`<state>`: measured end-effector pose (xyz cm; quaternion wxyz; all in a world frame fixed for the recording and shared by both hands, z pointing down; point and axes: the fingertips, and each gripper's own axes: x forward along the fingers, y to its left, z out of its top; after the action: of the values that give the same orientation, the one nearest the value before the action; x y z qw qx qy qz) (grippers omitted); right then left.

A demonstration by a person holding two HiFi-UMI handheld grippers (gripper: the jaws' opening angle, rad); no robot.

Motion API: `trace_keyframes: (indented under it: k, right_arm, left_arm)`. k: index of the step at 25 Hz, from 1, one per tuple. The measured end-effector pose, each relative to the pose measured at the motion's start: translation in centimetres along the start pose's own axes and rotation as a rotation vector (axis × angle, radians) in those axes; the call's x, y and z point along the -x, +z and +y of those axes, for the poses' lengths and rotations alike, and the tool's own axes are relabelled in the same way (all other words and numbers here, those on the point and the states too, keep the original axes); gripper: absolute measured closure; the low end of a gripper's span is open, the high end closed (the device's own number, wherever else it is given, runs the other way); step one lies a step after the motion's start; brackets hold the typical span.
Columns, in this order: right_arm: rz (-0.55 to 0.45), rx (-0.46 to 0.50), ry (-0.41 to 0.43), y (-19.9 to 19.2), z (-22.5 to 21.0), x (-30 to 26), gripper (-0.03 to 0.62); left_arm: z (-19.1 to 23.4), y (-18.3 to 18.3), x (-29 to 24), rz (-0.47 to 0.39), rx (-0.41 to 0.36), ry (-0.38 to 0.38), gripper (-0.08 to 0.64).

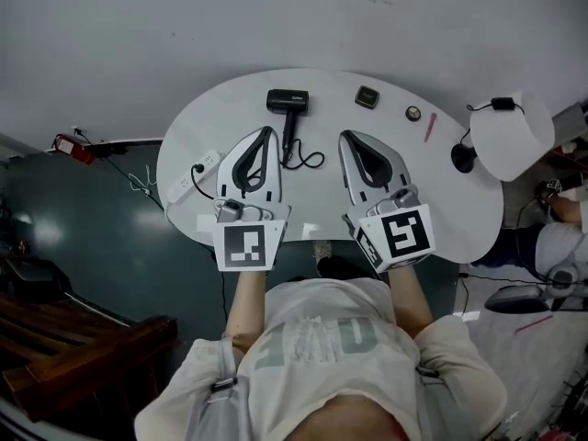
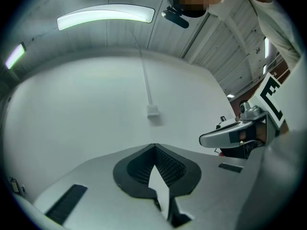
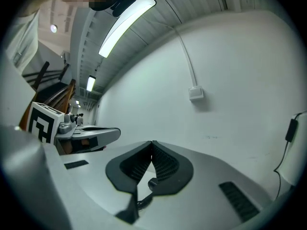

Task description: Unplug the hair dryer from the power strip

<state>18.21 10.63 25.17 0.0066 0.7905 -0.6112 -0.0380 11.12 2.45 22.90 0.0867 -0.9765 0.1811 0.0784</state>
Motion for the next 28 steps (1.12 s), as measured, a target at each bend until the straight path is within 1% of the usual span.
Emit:
trace_keyframes:
  k: [3,6,10,13,17,21,23,25,28]
  right_arm:
    - [-0.013,-0.011,0.037,0.1,-1.8,-2.1,0.572]
    - [-0.016,-0.026,0.05,0.1,-3.1,-4.1,0.572]
    - [0.005,-0.066,0.075,0.1,-2.9,-6.1,0.572]
    - [0.013,-0.059,0.082,0.2,-2.9,-6.8,0.572]
    - [0.002,-0.04,0.113,0.8,-2.4,-7.8,0.572]
    - [0.005,-0.068,0.132,0.4,-2.0,-9.0,0.572]
    - [0.003,-0.073,0.173,0.3,-0.9,-9.9,0.572]
    - [0.0,-0.076,0.234,0.4,0.8,-11.0,0.572]
    - [-0.011,-0.071,0.322,0.7,3.4,-13.1,0.572]
  left_arm:
    - [0.7,-0.2,-2.3,-0.001,-0.01,0.037,0.548]
    - [1.6,-0.4,-4.0,0.005,-0.002,0.062,0.548]
    - [2.8,-0.3,-5.1,0.004,-0.003,0.07,0.548]
    - [3.0,0.0,-6.1,-0.015,-0.008,0.063,0.548]
    - [4.0,0.1,-6.6,-0.007,-0.021,0.065,0.548]
    - [5.1,-0.5,-7.0,0.001,-0.033,0.071,0.548]
    - [6.1,-0.8,-6.5,0.016,-0.033,0.098,0.548]
    - [7.6,-1.0,-5.4,0.038,-0.046,0.144,0.548]
    - [10.3,-0.8,-3.8,0.048,-0.069,0.218,0.548]
